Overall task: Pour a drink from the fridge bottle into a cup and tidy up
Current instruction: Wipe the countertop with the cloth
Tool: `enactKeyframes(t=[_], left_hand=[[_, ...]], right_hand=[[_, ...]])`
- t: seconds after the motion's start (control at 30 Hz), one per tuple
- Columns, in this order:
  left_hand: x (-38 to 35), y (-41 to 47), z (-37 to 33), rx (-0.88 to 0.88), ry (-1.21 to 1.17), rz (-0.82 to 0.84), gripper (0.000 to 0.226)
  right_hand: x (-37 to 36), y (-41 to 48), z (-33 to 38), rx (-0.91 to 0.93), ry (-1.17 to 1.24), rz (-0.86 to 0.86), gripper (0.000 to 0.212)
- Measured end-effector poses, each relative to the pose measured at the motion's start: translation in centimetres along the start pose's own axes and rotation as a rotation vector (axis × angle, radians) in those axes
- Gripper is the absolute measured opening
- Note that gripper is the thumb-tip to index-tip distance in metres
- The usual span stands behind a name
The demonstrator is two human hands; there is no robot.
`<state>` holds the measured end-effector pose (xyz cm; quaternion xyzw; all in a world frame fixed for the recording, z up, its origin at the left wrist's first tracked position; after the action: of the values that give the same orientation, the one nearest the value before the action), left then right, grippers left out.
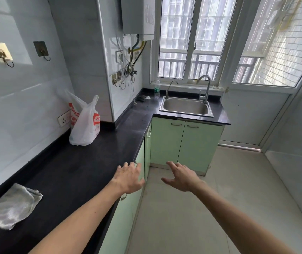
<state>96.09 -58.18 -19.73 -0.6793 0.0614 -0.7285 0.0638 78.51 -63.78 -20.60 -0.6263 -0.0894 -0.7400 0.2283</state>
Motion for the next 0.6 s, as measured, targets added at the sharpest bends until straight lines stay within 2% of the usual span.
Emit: enactKeyframes(t=[0.17,0.33,0.6], left_hand=[[1.7,5.1,-0.2,0.035,-0.005,-0.02,0.048],[2.0,8.1,0.9,0.075,-0.01,-0.014,0.054],[1.7,13.2,2.5,0.105,-0.045,0.01,0.052]], right_hand=[[1.2,4.7,-3.2,0.014,0.006,0.004,0.075],[2.0,7.9,-4.0,0.047,0.014,0.003,0.075],[1.3,13.0,-4.6,0.065,0.044,0.022,0.074]])
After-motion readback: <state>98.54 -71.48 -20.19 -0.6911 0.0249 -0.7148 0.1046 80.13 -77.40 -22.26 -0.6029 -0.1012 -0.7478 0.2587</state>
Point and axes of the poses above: each hand's wrist, its own y-axis towards the middle knuckle, its own x-axis out of the back of the hand, z = x × y, the point moved 8 cm from there along y, towards the middle knuckle
